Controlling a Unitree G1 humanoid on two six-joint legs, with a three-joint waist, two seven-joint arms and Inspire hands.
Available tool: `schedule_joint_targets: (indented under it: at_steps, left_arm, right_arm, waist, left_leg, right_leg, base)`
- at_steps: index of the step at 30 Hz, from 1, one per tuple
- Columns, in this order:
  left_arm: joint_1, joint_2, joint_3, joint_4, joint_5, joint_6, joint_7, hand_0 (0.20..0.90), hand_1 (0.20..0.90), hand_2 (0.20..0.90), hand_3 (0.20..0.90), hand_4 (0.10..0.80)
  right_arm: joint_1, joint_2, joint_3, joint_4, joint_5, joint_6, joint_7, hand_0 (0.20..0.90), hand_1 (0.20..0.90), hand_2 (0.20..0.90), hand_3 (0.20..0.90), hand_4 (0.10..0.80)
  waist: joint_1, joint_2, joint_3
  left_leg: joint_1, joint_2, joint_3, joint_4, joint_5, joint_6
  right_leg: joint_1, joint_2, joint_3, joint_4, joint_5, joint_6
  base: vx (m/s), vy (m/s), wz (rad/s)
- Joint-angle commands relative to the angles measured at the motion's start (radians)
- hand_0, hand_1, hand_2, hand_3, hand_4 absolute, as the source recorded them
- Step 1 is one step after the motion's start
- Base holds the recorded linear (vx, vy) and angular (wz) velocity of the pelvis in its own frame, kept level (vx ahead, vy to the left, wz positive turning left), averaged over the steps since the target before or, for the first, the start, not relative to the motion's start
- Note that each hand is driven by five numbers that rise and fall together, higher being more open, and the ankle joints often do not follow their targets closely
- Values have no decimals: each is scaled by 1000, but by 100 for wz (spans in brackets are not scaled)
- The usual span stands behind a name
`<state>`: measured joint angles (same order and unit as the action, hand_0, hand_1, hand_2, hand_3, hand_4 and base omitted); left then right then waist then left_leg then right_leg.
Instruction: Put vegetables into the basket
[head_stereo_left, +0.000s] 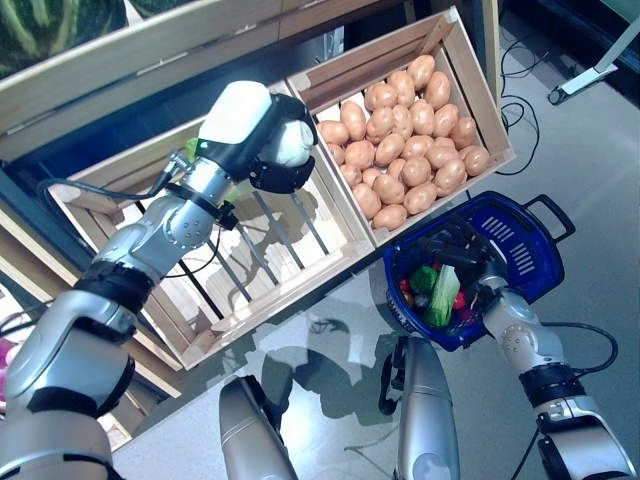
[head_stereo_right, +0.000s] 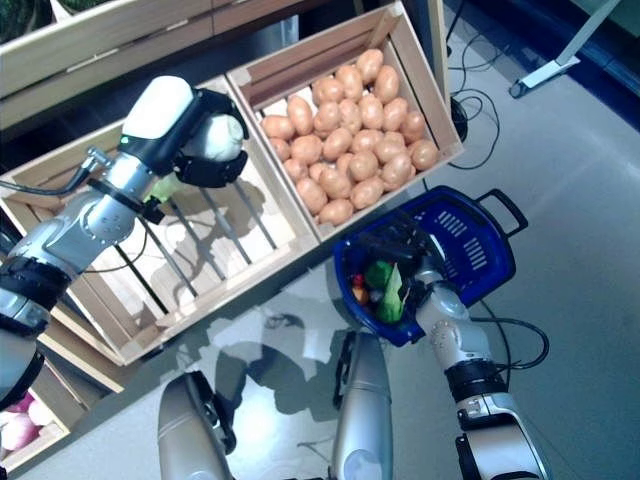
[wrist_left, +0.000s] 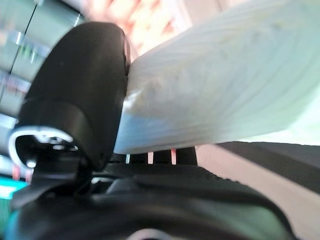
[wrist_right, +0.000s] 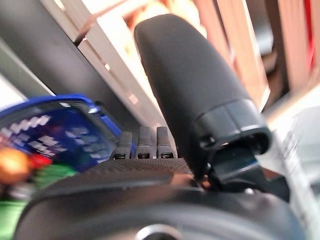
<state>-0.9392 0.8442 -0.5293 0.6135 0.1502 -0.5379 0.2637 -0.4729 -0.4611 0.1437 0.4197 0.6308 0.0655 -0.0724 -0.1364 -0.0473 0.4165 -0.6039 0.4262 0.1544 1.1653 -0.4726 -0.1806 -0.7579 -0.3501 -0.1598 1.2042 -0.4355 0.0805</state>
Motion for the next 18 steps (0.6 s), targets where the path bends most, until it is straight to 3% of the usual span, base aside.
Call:
schedule_joint_targets:
  at_steps: [1, 4, 10, 13, 18]
  left_arm:
    - [95, -70, 129, -91, -190, -88, -21, 300, 300, 300, 300, 400]
    - [153, -138, 201, -140, -285, -73, -86, 300, 300, 300, 300, 400]
    - [190, -222, 240, -167, -417, -44, -157, 300, 300, 300, 300, 400]
    - [194, -273, 253, -178, -551, 9, -222, 300, 300, 300, 300, 400]
    - [212, -321, 255, -178, -623, 43, -257, 300, 300, 300, 300, 400]
  right_arm:
    - [-23, 4, 39, -61, -159, -207, 89, 900, 900, 900, 900, 800]
    - [-26, 10, 79, -96, -222, -216, 119, 900, 900, 900, 900, 800]
    - [-45, 55, 122, -109, -204, -195, 157, 900, 900, 900, 900, 800]
    - [-86, 82, 151, -92, -170, -144, 191, 900, 900, 900, 900, 800]
    - [-121, 89, 186, -94, -88, -42, 289, 900, 900, 900, 900, 800]
  waist:
    - [28, 14, -208]
    - [36, 13, -226]
    - [48, 17, -249]
    - [59, 22, -266]
    - [63, 24, -295]
  left_leg:
    - [-23, -15, 6, -175, 178, 75]
    - [62, -34, 29, -270, 203, 77]
    - [184, -62, 71, -410, 240, 81]
    - [271, -86, 105, -514, 274, 82]
    - [387, -126, 136, -693, 347, 77]
  right_leg:
    - [133, -58, -4, -195, 166, 47]
    - [211, -50, -22, -266, 180, 52]
    - [320, -23, -54, -370, 202, 57]
    - [403, 5, -77, -462, 224, 59]
    - [504, 51, -101, -635, 277, 57]
  base:
    - [25, 26, 3]
    - [11, 20, -7]
    - [6, 6, -5]
    - [8, -20, -7]
    - [16, -29, 4]
